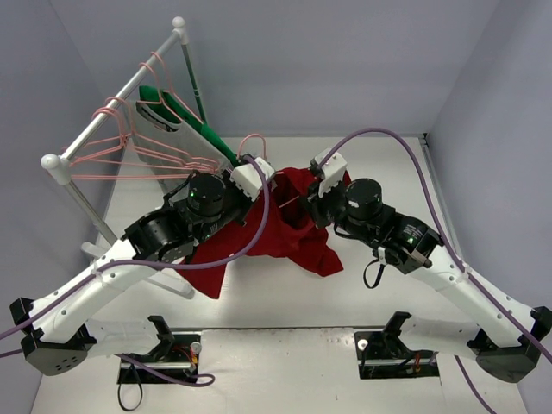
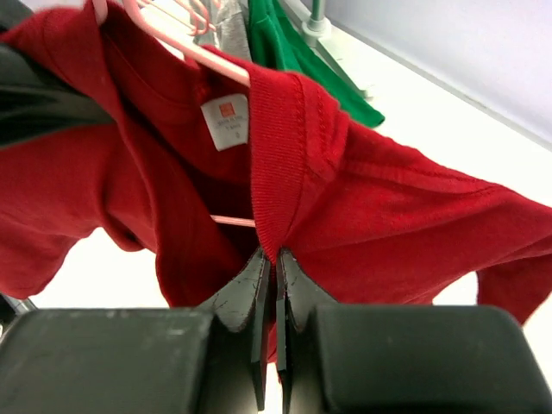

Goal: Place the t-shirt on the hanger

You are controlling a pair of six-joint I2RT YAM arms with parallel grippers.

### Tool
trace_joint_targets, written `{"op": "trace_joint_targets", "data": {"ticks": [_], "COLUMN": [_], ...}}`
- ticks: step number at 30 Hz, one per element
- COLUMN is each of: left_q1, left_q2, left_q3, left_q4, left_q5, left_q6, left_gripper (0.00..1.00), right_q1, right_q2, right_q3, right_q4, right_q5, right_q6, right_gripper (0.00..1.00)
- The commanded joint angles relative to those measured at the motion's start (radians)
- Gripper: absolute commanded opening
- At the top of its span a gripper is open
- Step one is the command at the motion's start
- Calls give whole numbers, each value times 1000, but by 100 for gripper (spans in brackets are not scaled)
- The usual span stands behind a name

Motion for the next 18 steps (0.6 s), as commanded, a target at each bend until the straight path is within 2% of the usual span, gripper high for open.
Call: {"op": "trace_joint_targets", "data": {"ticks": [1,5,7,9,13,18], "left_q1": [2,2,2,4,5,12], "left_q2": [-75,-104,-123,-149,-178,-199], "left_q3": [-65,-128,-169,-205,-259,-285], "left_q4": [295,327,360,384,412,403], "left_q5": [90,141,154,153,144,150], "left_q6": [-7,12,9,10,27,64], "left_gripper": [0,0,0,0,0,0], "right_q1": [10,9,10,8,8,7], "right_q2": [2,17,22,14,2,-3], "right_q3": [11,35,57,79,134,188], "right_q4": [76,75,73,72,50,14], "right_q5": [-34,-47,-50,-50,-41,-49], "right_q6": [0,-7,-7,-39,-83,-130], "right_gripper": [0,10,26,34,36,45]}}
